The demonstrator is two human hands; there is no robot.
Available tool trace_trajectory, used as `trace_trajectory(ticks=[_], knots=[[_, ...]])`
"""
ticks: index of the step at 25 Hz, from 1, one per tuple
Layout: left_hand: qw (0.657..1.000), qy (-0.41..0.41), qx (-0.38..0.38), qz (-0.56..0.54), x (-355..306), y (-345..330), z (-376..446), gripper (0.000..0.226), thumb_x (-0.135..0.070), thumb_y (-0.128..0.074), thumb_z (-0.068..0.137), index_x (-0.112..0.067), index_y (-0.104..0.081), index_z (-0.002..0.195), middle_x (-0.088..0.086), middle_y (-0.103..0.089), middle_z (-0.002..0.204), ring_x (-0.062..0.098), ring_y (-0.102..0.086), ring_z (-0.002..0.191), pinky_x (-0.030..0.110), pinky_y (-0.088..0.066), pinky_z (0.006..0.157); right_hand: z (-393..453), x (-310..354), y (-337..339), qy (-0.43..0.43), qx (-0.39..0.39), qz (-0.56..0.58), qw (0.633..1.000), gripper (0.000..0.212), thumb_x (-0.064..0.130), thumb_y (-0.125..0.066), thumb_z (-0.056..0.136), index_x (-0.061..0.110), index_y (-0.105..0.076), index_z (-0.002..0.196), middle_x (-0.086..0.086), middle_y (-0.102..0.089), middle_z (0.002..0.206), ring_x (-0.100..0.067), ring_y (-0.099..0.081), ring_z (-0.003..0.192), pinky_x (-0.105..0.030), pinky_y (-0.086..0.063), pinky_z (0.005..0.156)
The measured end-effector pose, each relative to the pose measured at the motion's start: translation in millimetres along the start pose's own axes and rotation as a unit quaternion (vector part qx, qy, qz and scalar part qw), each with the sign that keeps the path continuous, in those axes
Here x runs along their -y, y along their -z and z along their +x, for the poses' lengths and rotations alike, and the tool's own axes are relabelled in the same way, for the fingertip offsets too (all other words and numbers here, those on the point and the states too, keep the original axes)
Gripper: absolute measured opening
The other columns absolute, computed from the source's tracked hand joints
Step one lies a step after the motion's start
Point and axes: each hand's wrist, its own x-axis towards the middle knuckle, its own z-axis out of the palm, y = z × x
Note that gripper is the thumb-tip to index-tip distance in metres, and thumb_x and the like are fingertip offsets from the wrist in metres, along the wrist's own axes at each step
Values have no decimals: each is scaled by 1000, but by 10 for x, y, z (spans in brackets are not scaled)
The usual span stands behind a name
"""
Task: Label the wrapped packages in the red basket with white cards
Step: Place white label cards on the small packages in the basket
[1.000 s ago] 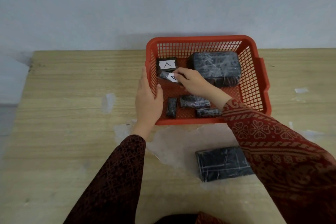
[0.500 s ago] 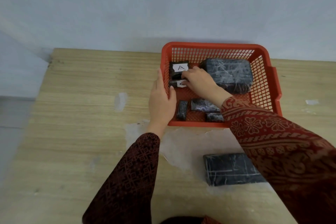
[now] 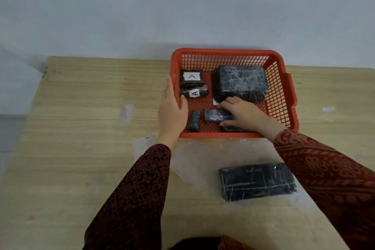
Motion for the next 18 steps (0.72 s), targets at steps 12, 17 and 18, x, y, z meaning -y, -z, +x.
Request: trace_trajectory(ticks=[12, 17, 18], knots=[[1000, 7, 6, -6, -20, 10, -15, 66, -18, -47, 95, -20, -14, 152, 5, -47, 140, 2, -41, 114, 11, -30, 89, 29, 14, 412, -73, -115, 339, 931, 27, 42, -59, 88, 16, -59, 94, 4, -61, 82, -5, -59, 65, -14, -46, 56], [1000, 5, 6, -17, -18, 11, -20, 66, -17, -47, 95, -21, -14, 152, 5, -47, 141, 1, -41, 114, 16, -32, 94, 262, 40, 591, -123, -94, 437, 886, 37, 34, -75, 77, 7, -65, 101, -3, -66, 77, -7, -59, 58, -25, -48, 55], [1000, 6, 7, -19, -15, 9, -17, 66, -17, -47, 95, -21, -14, 152, 5, -47, 141, 2, -40, 115, 17, -33, 95, 314, 64, 593, -128, -74, 439, 886, 42, 32, -77, 76, 7, -63, 108, -4, -67, 91, -10, -62, 72, -28, -49, 64]])
